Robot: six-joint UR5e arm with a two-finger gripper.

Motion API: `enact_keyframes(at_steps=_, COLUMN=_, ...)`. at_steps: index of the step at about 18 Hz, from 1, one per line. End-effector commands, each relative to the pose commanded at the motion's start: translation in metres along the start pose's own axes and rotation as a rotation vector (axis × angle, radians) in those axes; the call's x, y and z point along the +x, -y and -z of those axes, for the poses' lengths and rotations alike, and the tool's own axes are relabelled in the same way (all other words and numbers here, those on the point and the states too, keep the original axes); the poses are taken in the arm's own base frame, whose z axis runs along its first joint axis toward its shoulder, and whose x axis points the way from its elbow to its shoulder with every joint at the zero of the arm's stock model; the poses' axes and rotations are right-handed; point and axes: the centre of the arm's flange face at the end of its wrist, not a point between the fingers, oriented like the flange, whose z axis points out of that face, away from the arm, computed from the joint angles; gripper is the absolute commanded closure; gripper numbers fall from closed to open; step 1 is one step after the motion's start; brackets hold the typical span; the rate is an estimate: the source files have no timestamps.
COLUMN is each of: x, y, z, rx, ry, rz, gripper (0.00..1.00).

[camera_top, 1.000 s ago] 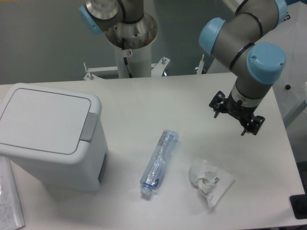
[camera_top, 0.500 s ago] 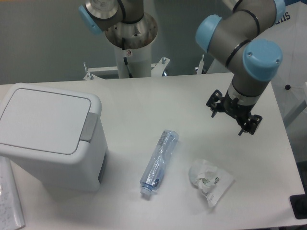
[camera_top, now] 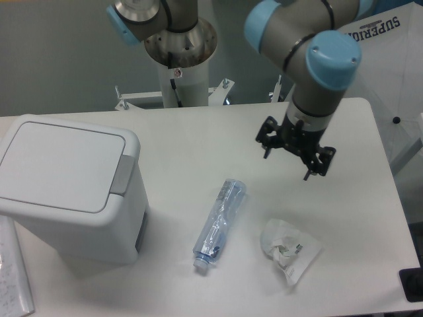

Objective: Open the trash can
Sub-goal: 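Move the gripper toward the trash can lid's front edge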

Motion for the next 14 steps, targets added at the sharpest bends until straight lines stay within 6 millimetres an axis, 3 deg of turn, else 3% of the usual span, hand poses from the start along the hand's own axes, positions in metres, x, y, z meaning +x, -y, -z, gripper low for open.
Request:
enact_keyframes(at_steps=5, x=0.034, y=0.014, z=0.011, rx=0.138, ry=-0.083, rz=0.162, gripper=0.0)
enact_keyframes(at_steps=9, x=0.06, y=0.032, z=0.034, rx=0.316, ry=-0.192, rz=0.214, gripper=0.0)
enact_keyframes(at_steps=14, x=0.078, y=0.049, z=0.058, rx=0.447, ry=-0.296, rz=0.339, gripper=0.0)
